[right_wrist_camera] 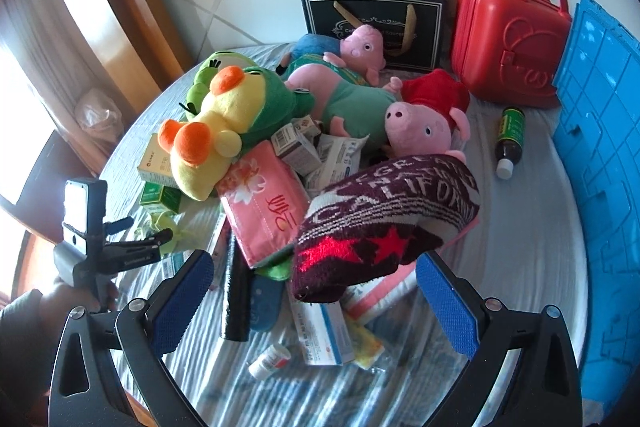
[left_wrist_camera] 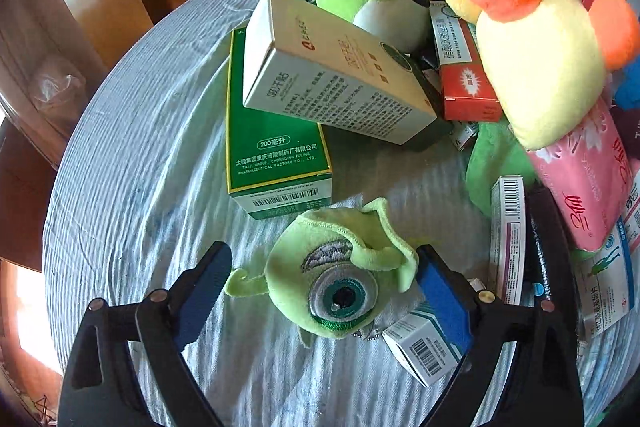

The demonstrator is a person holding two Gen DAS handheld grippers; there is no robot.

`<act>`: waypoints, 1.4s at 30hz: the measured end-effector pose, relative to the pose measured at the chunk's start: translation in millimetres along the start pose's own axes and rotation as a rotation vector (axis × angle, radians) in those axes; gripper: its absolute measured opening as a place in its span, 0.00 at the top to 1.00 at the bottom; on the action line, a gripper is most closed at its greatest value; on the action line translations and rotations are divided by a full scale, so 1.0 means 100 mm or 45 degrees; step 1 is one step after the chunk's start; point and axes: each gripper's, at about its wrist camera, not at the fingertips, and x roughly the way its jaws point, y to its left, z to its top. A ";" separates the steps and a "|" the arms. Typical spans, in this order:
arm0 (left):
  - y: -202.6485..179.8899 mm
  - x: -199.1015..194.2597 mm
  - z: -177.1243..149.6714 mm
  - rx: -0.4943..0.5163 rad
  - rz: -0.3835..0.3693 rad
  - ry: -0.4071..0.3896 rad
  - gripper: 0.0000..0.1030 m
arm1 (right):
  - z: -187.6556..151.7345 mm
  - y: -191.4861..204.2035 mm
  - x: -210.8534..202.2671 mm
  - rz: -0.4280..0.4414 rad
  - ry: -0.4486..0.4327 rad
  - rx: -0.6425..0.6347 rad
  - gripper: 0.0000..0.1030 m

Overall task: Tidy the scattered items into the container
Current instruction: 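Grasp the green one-eyed plush with the left gripper while the right gripper grasps the purple knit hat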

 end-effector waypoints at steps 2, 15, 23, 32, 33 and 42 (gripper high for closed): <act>-0.01 0.07 -0.01 0.000 0.000 0.013 0.17 | 0.00 -0.01 0.07 -0.018 0.014 0.000 0.00; -0.04 0.15 -0.08 0.054 -0.041 0.020 0.41 | 0.05 -0.02 0.51 -0.168 0.065 -0.020 0.12; 0.09 0.03 -0.06 -0.011 -0.049 -0.007 0.42 | 0.06 -0.13 0.47 -0.160 0.064 0.049 0.77; 0.25 -0.26 0.04 -0.044 -0.036 -0.071 0.42 | 0.15 -0.17 0.16 -0.115 -0.026 0.078 0.80; 0.26 -0.29 0.04 -0.044 -0.034 -0.075 0.42 | 0.15 -0.17 0.13 -0.112 -0.033 0.078 0.80; 0.20 -0.58 0.02 -0.027 -0.015 -0.116 0.42 | 0.15 -0.24 -0.13 -0.091 -0.094 0.085 0.81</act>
